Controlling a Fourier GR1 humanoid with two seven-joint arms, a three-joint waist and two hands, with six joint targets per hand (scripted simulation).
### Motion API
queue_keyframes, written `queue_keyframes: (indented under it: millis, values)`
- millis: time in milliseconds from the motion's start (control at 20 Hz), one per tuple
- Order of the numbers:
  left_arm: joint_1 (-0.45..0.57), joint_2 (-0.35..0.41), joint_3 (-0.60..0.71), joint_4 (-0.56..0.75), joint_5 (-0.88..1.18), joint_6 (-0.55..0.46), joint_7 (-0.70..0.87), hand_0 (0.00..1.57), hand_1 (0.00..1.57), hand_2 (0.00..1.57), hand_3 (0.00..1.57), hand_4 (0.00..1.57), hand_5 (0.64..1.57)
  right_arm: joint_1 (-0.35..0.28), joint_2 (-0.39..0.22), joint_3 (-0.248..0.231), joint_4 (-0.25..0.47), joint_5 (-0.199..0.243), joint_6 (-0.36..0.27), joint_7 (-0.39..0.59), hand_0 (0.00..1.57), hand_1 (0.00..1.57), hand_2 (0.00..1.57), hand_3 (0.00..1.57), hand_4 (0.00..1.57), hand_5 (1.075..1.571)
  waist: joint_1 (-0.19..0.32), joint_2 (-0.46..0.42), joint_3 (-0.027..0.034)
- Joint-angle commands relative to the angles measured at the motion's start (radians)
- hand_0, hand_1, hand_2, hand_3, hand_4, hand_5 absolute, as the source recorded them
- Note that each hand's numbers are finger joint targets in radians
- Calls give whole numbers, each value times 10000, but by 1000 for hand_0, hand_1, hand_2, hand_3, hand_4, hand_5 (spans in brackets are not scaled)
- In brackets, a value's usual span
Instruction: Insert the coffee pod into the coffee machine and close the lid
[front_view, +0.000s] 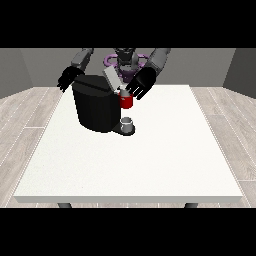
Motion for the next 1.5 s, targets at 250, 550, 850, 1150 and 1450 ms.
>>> queue_keyframes:
  millis: [250,550,850,1150,1450]
  values:
    - [303,-53,-217,46,-313,20,-203,1085,1085,1132,956,403,1571,264,-6,-62,20,-56,5,139,0,0,0,0,366,1571,143,-208,-17]
    - [-391,73,-186,-51,-350,-337,55,1073,1073,1125,967,364,1571,-13,294,19,395,163,-306,-324,0,0,0,0,438,1571,349,58,-14]
    - [464,206,-708,52,-889,-205,-904,0,0,378,112,0,1571,233,-34,35,-181,-27,104,69,0,0,0,0,458,1571,127,-124,-17]
    - [62,399,-734,-14,-1026,-686,-663,0,0,0,0,0,1571,-103,116,-177,241,-32,-168,-205,0,0,0,0,411,1571,438,-19,-15]
    - [-140,109,-583,-120,-849,-1282,-8,0,0,0,0,0,1571,500,-129,-256,854,74,28,-349,0,0,0,0,360,1571,512,-723,-12]
